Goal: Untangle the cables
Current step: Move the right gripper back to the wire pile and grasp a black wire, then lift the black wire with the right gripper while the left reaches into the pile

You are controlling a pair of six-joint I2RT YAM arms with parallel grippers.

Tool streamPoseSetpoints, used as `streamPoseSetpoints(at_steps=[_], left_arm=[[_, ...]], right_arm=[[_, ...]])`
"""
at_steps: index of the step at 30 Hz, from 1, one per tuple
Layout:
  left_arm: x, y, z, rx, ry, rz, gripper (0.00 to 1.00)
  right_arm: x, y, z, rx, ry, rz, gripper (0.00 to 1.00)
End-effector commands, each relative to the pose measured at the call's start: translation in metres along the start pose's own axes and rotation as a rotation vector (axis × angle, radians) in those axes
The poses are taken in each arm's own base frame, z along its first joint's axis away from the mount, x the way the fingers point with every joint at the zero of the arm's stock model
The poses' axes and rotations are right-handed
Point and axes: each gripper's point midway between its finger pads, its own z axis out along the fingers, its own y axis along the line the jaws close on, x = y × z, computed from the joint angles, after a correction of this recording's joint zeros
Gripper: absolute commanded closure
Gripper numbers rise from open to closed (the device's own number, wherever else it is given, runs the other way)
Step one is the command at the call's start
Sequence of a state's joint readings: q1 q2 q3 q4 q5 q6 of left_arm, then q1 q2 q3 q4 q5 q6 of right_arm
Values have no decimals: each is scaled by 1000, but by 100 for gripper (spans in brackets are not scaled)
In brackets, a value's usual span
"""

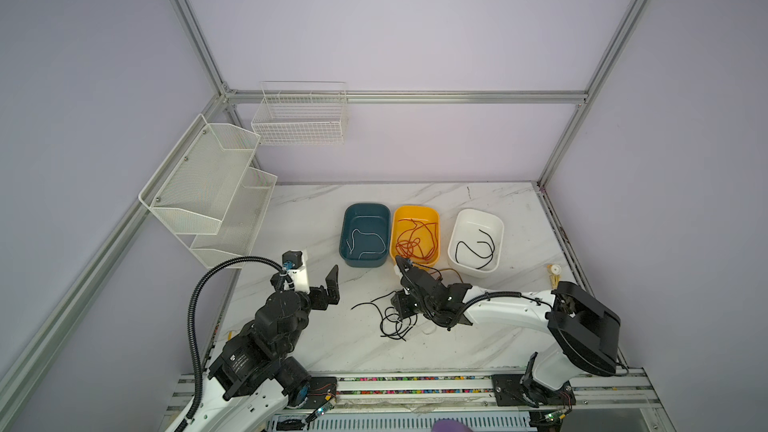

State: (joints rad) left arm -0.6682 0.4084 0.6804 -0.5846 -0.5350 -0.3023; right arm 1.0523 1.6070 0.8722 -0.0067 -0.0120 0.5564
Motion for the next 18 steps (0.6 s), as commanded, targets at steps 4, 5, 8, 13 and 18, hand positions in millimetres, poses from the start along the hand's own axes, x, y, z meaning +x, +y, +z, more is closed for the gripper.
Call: streamPoseSetpoints(at_steps=[4, 5, 8, 13, 18], left_arm=[[6, -1, 7, -5, 4, 17, 0], [6, -2, 7, -5, 4, 17, 0], [6, -2, 7, -4, 4, 16, 0], [7, -2, 7, -3, 7, 18, 0], [7, -3, 7, 4, 9, 20, 0]], right_arm=[[-14, 12, -7, -33, -52, -21, 88], [-16, 13, -9, -35, -58, -26, 90], [-22, 17, -15, -45, -75, -44, 95], [-44, 35, -42, -108, -157, -79, 100], [-76, 56, -88, -187, -291, -129, 100]])
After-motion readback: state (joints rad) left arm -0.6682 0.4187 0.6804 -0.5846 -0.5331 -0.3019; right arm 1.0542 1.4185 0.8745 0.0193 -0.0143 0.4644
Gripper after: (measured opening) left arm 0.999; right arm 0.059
